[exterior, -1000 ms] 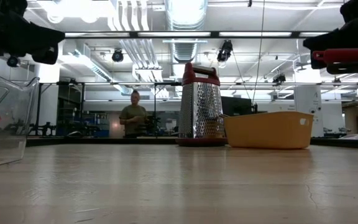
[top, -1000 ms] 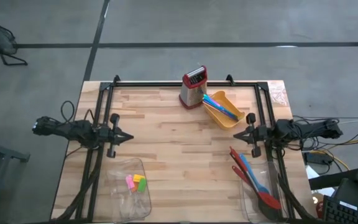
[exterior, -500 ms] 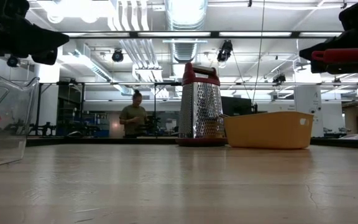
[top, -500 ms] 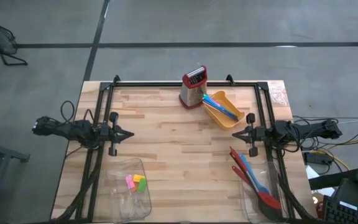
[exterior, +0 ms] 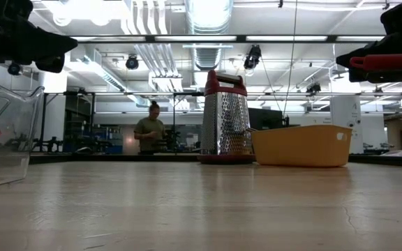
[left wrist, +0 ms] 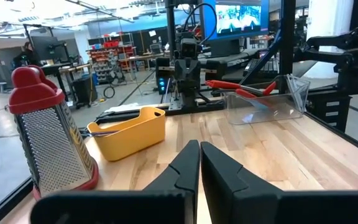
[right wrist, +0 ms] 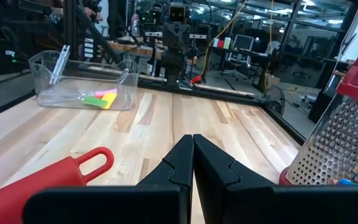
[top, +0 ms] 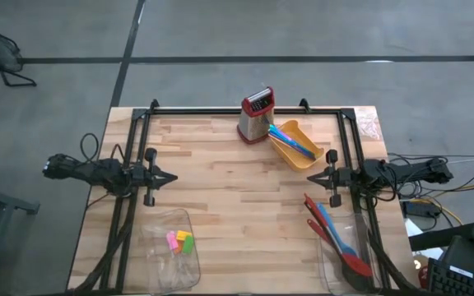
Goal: Pick & Place Kitchen Items
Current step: Return to Home Position
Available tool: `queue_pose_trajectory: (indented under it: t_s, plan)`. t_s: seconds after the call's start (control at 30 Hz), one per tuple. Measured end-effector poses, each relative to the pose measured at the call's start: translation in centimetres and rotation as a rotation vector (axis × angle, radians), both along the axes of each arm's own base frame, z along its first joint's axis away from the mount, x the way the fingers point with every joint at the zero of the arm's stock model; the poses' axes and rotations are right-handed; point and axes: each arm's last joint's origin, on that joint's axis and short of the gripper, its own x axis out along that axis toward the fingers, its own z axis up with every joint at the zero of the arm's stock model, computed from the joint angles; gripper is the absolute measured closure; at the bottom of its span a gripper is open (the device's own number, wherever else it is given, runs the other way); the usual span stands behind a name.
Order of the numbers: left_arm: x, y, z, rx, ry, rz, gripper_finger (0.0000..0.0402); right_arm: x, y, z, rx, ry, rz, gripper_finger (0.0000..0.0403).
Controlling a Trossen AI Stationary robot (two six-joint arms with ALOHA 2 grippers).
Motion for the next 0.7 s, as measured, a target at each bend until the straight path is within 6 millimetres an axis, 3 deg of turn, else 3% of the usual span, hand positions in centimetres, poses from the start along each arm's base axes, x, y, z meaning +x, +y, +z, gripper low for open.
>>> queue_pose_trajectory:
  t_s: [0.7]
  plan:
    - [0.00, 0.00, 0.00, 0.000, 0.000, 0.000, 0.0385, 0.00, 0.00, 0.01, 0.000, 0.000, 0.000, 0.0394]
